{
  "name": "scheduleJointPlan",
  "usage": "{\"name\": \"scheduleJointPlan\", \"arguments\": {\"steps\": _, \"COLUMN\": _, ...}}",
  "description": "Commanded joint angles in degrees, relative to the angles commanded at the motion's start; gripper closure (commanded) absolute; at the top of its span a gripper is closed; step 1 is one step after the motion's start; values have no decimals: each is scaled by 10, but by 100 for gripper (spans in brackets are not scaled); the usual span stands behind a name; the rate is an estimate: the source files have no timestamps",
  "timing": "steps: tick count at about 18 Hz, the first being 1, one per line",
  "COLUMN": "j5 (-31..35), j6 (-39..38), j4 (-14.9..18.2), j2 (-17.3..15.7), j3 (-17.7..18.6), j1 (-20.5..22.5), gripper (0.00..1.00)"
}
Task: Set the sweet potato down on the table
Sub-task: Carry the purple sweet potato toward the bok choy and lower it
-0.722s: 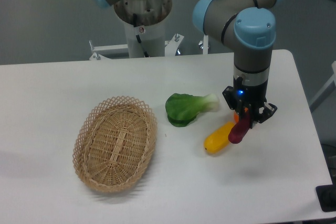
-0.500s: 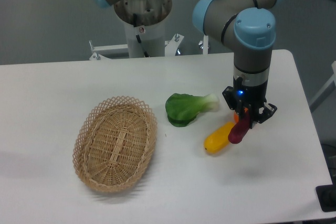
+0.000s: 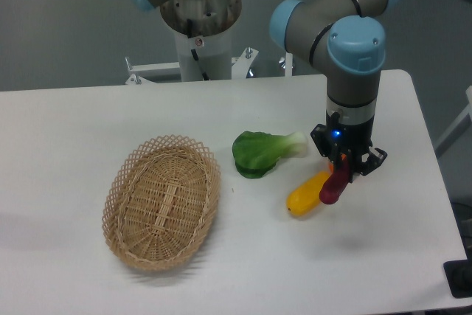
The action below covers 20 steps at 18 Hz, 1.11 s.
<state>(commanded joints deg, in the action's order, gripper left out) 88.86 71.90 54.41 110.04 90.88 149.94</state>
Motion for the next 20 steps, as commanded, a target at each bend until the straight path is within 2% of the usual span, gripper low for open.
{"name": "scheduleJointPlan", "arguments": {"steps": 2, "j5": 2, "j6": -33, "j4": -1, "j2": 2, "j3": 1, "j1": -11, "gripper": 86}}
{"name": "scheduleJointPlan", "arguments": {"steps": 5, "j5": 20, "j6": -135, "j4": -7, "j2": 2, "j3": 8, "j1": -31, "gripper": 86}}
{"name": "scheduleJointPlan", "arguments": {"steps": 9, "j5": 88, "j6": -227, "j4": -51, "j2": 25, "j3": 27, "j1": -75, "gripper": 86}}
{"name": "scheduleJointPlan", "arguments": {"steps": 12, "j5": 93, "j6": -299, "j4": -64, "j2": 42, "j3": 37, "j1": -91, "gripper": 86}}
{"name": "scheduleJointPlan", "arguments": {"steps": 15, "j5": 94, "j6": -340, "j4": -73, "j2": 67, "j3": 44, "j1": -109, "gripper": 85}}
{"name": "scheduleJointPlan", "arguments": {"steps": 18, "j5": 94, "j6": -339, "j4": -76, "j2": 70, "j3": 73, "j1": -118, "gripper": 84}}
{"name": "scheduleJointPlan", "arguments": {"steps": 20, "j5": 93, "j6": -336, "j4": -97, "j2": 70, "j3": 92, "j1": -120, "gripper": 84}}
